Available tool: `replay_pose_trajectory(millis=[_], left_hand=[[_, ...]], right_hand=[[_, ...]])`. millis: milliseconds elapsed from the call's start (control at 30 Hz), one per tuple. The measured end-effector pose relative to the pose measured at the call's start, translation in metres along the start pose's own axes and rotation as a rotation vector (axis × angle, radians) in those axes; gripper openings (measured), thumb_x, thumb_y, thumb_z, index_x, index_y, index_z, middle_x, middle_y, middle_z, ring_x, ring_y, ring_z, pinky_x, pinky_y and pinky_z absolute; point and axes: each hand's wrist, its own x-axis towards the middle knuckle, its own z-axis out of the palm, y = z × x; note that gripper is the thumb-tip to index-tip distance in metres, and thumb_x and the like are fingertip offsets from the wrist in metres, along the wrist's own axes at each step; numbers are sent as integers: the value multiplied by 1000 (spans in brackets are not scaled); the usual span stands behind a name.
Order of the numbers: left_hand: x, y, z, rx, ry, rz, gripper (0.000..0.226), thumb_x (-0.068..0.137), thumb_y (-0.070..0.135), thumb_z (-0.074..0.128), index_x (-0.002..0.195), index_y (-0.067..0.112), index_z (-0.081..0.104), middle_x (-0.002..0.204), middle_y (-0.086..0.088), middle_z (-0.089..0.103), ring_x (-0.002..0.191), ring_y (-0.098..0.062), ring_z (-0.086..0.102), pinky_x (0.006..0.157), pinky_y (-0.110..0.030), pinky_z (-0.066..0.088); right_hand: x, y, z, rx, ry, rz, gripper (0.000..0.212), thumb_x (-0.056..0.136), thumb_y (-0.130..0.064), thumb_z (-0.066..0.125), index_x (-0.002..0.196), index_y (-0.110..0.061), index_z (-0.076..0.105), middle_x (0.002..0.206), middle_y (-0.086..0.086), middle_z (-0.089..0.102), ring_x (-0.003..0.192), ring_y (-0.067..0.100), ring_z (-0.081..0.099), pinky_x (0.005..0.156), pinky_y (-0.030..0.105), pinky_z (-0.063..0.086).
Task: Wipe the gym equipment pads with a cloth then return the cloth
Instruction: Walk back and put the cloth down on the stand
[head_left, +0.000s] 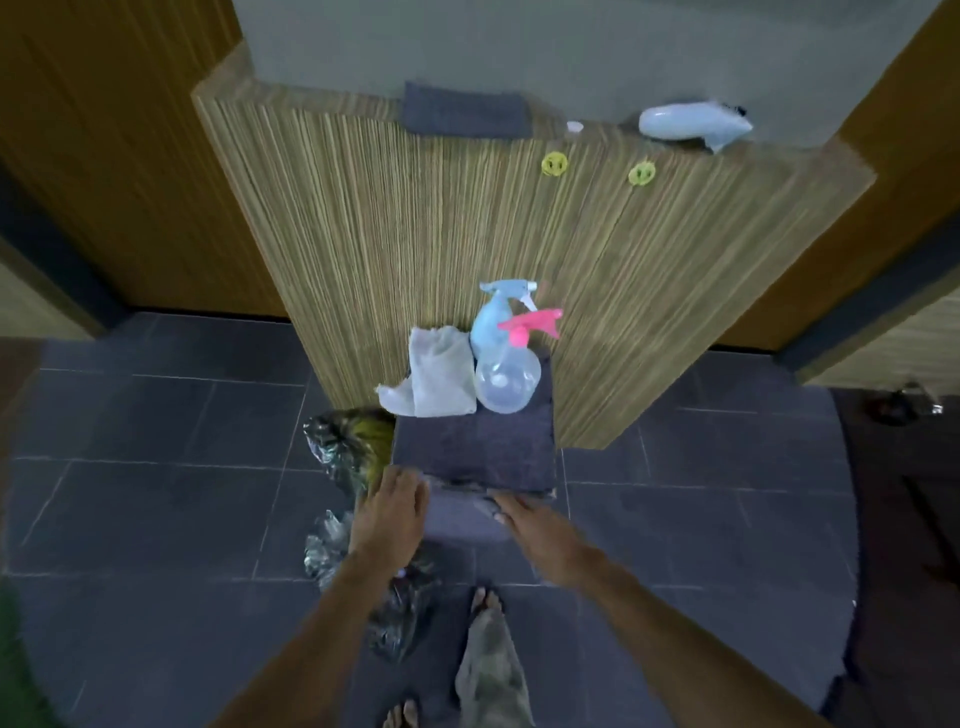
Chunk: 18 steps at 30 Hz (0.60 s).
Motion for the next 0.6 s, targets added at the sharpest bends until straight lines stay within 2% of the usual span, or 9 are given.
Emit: replay_pose_trajectory(millis=[67,100,167,233,267,333,400,500,600], left_hand=[[44,-4,6,32,29,-2,43,103,36,33,133,14,54,140,-13,48,130,-37,45,103,-48,39],[63,-7,10,48,42,6,50,102,41,29,137,14,52,145,-14,46,131,-38,45,103,-50,40],[94,-16,25,101,55,49,64,97,47,19,141,14,50,151,-14,44,134,-39,46,101,-53,45],[119,-28,42,160,39,86,61,98,45,22,145,15,47,154,-14,41,138,-37,46,100,-51,49],[128,-35,53,180,33,110,59,100,43,24,148,15,42,156,-15,39,140,-35,44,103,-50,48],[137,-46,76,220,65,168,58,102,41,25,154,15,30,160,-15,31,147,-33,34,113,-48,41],[145,-58,92,243,112,201,59,103,39,27,157,14,22,163,-15,23,152,-32,22,118,-48,33],[142,-67,111,237,147,215,60,104,38,30,158,16,15,166,-14,12,155,-30,9,121,-51,25],[148,-69,114,197,169,247,59,104,36,30,158,15,16,166,-13,10,155,-30,6,122,-51,23]], right_hand=[[58,23,-22,-210,-79,-183,67,98,-38,47,155,-12,22,161,10,26,145,31,35,108,47,41],[82,30,-29,-347,-127,-269,67,100,-31,47,156,-9,16,164,8,18,149,28,27,110,48,41],[121,45,-39,-494,10,-475,62,99,-16,57,153,-7,29,161,7,29,148,21,30,104,36,49],[154,58,-38,-536,34,-582,65,88,-18,74,145,-9,46,150,6,49,139,20,46,85,22,57],[170,70,-30,-565,62,-662,65,88,-18,74,146,-9,45,150,7,49,139,21,46,87,20,56],[191,88,-8,-611,18,-762,55,100,-19,55,150,-8,37,156,11,39,146,25,35,107,33,47],[203,98,9,-628,44,-772,50,107,-29,35,154,-13,30,162,10,28,151,28,22,119,43,33],[202,102,23,-654,32,-736,55,108,-45,26,158,-22,19,167,5,11,154,26,5,125,46,13],[205,103,19,-665,24,-764,57,108,-47,25,158,-23,12,167,3,5,155,24,-1,126,45,7]])
